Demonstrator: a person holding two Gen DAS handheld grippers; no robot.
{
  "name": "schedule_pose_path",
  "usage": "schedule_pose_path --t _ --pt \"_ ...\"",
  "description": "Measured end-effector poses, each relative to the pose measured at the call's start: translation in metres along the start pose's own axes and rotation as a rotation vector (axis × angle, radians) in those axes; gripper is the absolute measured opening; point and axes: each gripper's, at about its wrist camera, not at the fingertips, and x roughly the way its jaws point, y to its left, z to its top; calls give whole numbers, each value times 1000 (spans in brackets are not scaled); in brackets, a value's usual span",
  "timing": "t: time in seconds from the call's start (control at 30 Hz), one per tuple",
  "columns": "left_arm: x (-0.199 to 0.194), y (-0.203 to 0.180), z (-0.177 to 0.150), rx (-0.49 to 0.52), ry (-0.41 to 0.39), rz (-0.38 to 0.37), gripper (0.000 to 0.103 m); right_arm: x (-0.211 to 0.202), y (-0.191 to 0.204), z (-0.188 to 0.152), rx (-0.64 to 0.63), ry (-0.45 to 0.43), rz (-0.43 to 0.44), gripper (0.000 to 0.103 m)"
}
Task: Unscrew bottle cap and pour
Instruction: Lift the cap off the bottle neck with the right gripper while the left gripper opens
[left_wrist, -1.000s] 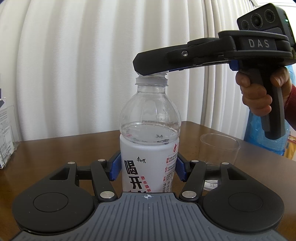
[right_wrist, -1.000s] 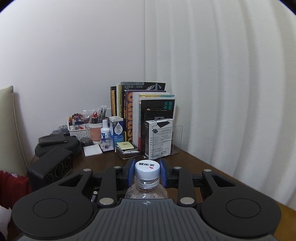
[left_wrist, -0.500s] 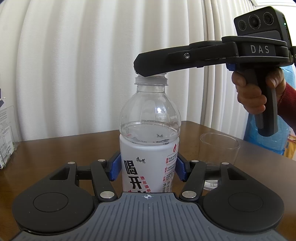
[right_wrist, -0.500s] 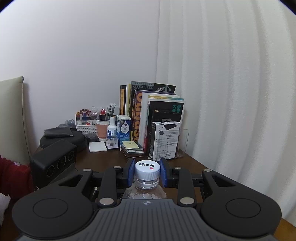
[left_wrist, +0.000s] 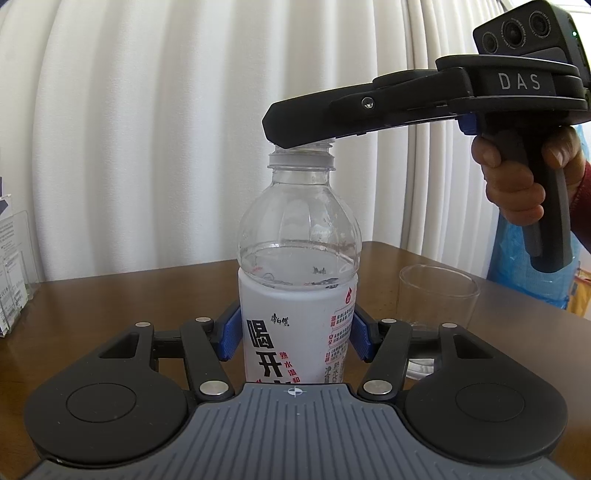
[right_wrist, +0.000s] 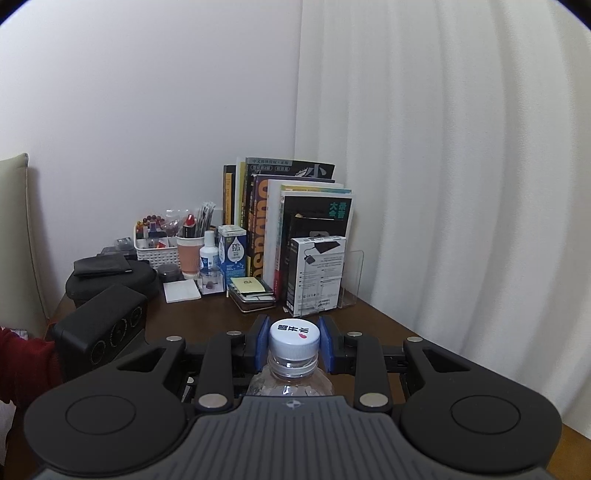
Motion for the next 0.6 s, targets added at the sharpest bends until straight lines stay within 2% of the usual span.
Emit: schedule_pose_path --t 0.1,0.3,0.6 --pt "5 2 1 3 1 -1 58 -1 -1 -1 -3 -8 7 31" --pt "19 4 1 1 1 -1 58 -11 -5 2 -4 -80 31 31" --pt "32 10 3 1 6 13 58 -19 8 3 -2 -87 -5 31"
